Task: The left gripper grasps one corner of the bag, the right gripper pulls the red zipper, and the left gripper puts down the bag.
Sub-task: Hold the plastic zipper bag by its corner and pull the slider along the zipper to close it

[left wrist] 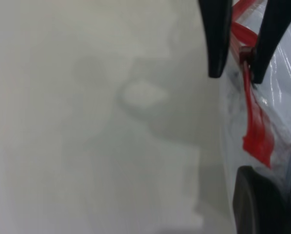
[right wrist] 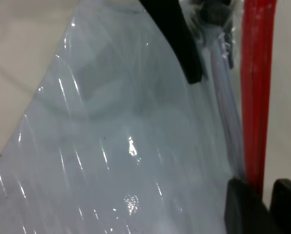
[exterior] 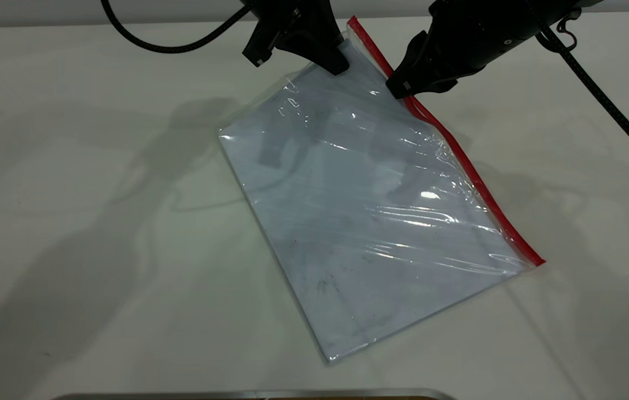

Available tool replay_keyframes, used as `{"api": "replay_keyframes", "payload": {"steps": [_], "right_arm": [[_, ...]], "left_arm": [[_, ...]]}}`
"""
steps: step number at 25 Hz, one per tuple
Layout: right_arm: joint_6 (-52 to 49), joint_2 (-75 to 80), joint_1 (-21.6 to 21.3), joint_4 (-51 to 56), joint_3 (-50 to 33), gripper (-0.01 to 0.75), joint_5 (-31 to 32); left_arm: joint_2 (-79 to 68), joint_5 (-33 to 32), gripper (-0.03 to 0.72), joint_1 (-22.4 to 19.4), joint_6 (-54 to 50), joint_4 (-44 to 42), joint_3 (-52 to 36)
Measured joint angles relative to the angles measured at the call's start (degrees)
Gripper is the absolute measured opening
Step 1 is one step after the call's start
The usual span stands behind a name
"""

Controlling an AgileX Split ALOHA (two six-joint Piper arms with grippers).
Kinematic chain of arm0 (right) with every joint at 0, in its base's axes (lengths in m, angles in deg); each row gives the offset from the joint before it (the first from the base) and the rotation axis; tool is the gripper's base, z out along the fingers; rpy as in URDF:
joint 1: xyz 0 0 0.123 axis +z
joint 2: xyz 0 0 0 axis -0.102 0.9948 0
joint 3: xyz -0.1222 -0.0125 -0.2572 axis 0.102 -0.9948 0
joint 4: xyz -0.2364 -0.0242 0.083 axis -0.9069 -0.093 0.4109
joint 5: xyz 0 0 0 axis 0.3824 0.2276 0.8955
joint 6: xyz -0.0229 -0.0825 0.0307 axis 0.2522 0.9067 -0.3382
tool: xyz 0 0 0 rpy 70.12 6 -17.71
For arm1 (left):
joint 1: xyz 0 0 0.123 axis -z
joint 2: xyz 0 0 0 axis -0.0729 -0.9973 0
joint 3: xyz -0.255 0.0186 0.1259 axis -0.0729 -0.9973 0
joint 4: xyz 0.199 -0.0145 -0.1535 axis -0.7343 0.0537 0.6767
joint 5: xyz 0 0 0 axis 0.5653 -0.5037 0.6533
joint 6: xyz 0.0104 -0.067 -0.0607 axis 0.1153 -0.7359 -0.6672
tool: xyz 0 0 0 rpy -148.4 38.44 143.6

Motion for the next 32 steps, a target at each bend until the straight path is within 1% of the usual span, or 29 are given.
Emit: {"api": "replay_keyframes", "payload": {"steps": [3, 11, 19, 27, 32], "right_arm": [[0.1, 0.0, 0.0, 0.06, 0.0, 0.08, -0.56], [0.1, 0.0, 0.07, 0.05, 0.09, 0.036, -1.27], [0.16, 0.0, 0.09, -0.02, 0.09, 0.035, -2.07], [0.4, 0.0, 0.39, -0.41, -2.27, 0.035, -7.96], [0.4, 0.0, -1.14, -0.9, -4.7, 0.035, -9.38]], "left_arm": [[0.0, 0.47, 0.053, -0.46, -0.73, 0.27, 0.0], [-0.06, 0.68, 0.053, -1.55, -1.8, 2.37, -0.05], [-0.06, 0.91, 0.053, -1.68, -1.86, 2.53, -0.05], [-0.06, 1.03, 0.053, -3.38, -4.5, 4.26, -0.05], [-0.06, 0.86, 0.053, -5.06, -4.7, 4.9, -0.05]]}}
